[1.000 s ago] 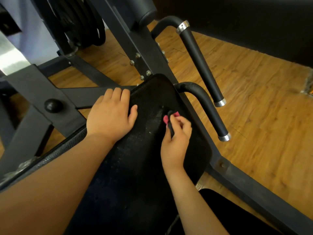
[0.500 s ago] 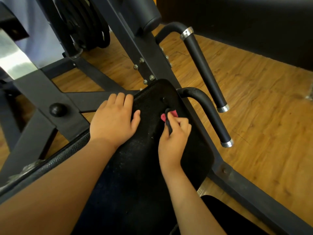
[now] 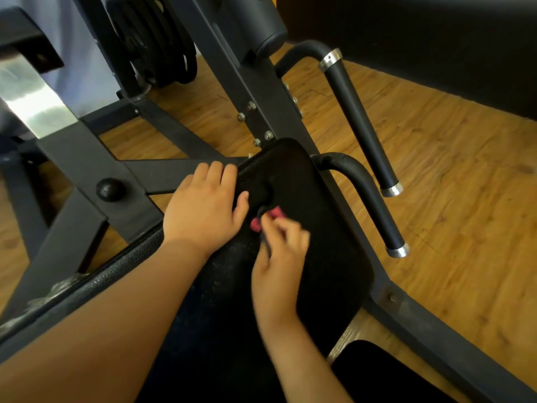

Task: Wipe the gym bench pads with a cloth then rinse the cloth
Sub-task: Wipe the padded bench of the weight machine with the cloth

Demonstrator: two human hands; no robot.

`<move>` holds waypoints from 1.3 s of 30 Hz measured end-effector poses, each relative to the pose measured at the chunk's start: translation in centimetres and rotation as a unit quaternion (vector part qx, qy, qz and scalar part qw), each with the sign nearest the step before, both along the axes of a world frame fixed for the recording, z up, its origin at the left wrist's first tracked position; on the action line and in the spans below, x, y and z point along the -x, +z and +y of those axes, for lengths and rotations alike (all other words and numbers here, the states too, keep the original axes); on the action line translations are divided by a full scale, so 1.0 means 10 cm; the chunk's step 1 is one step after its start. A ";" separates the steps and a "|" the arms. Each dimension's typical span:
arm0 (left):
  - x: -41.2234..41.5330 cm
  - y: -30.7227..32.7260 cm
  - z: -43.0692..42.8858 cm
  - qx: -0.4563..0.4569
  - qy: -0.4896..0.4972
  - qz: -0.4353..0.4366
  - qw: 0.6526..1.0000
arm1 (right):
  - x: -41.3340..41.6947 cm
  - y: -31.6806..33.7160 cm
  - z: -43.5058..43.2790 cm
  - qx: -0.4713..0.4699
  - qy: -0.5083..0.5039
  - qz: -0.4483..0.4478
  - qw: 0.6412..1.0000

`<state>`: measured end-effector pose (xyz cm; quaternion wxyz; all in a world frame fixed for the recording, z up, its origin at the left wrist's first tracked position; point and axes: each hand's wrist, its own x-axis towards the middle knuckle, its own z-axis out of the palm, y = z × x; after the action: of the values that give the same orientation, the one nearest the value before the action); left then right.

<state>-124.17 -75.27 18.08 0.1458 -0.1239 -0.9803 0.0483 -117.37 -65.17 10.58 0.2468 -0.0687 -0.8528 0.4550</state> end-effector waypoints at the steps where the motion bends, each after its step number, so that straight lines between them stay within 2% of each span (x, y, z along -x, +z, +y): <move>1: 0.00 0.00 0.00 0.000 -0.001 0.000 1.000 | -0.18 -0.04 -0.07 -0.004 0.026 -0.006 1.000; 4: 0.00 0.00 -0.01 0.000 -0.003 0.008 1.000 | -0.34 -0.10 -0.08 0.005 0.075 -0.015 0.997; 9: 0.01 -0.01 0.00 0.003 -0.002 0.013 1.000 | 0.18 -0.06 0.22 0.067 -0.061 -0.021 0.996; 14: -0.01 0.00 0.00 0.000 -0.008 0.012 1.000 | -0.45 -0.15 -0.13 0.030 0.020 -0.046 0.998; 17: 0.00 0.00 -0.01 -0.002 -0.010 0.016 1.000 | -0.37 -0.22 -0.03 0.024 0.039 -0.023 0.999; 21: 0.01 -0.02 -0.01 0.002 -0.011 0.023 1.000 | -0.02 -0.21 0.20 0.059 -0.070 -0.044 0.995; 23: 0.01 -0.03 -0.01 0.004 -0.015 0.019 1.000 | -0.06 -0.20 0.15 0.066 -0.089 -0.054 0.992; 28: 0.01 -0.03 -0.03 0.002 -0.016 0.020 1.000 | -0.67 -0.31 -0.16 0.032 -0.012 -0.085 0.996; 31: 0.01 -0.03 -0.02 0.000 -0.024 0.027 0.999 | -0.59 -0.42 -0.03 0.006 0.017 -0.068 0.998; 33: 0.01 -0.03 -0.02 -0.002 -0.027 0.033 0.999 | -0.55 -0.44 0.01 0.017 0.013 -0.070 0.997; 36: 0.00 -0.02 -0.02 -0.005 -0.026 0.028 0.999 | -0.56 -0.40 -0.07 0.080 -0.023 -0.074 0.994; 39: -0.01 0.00 -0.03 -0.010 -0.023 0.006 1.000 | -0.56 -0.40 -0.09 0.077 -0.027 -0.081 0.993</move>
<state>-124.04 -75.54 18.03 0.1537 -0.1444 -0.9769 0.0356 -111.75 -66.06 6.60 0.1829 -0.1470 -0.8303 0.5054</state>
